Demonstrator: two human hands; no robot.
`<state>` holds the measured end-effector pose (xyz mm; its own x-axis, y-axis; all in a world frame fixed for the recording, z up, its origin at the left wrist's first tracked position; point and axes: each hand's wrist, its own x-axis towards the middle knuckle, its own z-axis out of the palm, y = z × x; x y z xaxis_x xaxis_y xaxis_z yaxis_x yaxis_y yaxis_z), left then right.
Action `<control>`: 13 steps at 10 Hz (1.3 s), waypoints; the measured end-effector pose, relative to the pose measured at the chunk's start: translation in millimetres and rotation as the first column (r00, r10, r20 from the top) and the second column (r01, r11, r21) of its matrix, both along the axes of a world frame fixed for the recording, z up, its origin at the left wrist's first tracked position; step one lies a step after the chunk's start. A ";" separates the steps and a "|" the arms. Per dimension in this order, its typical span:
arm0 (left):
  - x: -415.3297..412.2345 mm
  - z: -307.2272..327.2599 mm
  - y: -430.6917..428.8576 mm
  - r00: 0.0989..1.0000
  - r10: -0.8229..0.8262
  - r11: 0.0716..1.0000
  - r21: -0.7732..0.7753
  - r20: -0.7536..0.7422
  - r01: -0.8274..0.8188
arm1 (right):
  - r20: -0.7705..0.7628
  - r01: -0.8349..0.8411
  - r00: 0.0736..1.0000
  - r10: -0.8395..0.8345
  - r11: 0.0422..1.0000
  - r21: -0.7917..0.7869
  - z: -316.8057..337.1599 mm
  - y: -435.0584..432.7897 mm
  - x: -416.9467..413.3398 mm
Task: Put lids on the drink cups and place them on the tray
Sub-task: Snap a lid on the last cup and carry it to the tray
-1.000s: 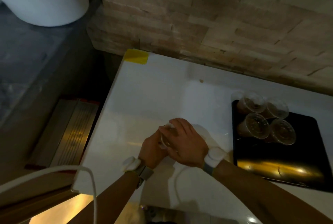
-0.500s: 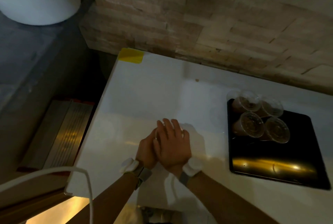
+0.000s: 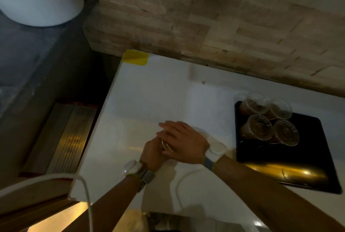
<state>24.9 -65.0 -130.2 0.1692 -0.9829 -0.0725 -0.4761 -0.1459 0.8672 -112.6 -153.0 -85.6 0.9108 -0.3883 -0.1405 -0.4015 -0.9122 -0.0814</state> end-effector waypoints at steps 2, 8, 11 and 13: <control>-13.8 2.3 -2.3 0.998 0.062 0.998 0.008 0.015 -0.062 | 0.258 0.286 0.930 -0.262 0.956 -0.060 -28.8 24.9 8.0; -12.9 6.4 -2.4 0.996 0.074 0.995 0.057 0.055 -0.077 | 0.207 0.127 0.972 -0.112 0.990 -0.058 -17.5 6.6 2.5; -22.6 8.2 0.4 0.998 0.048 0.988 0.145 -0.032 -0.043 | 0.334 0.614 0.435 -0.836 0.547 0.569 -22.4 49.8 15.6; -49.1 7.5 4.4 0.997 0.077 0.987 0.140 0.016 -0.079 | 0.046 0.227 0.020 -0.999 0.049 0.973 -8.1 75.3 -56.2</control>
<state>-24.2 -60.6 -122.7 0.2466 -0.9469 -0.2064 -0.4677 -0.3028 0.8304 -168.8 -77.7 -93.6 0.0667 -0.9275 -0.3679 -0.1356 0.3569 -0.9242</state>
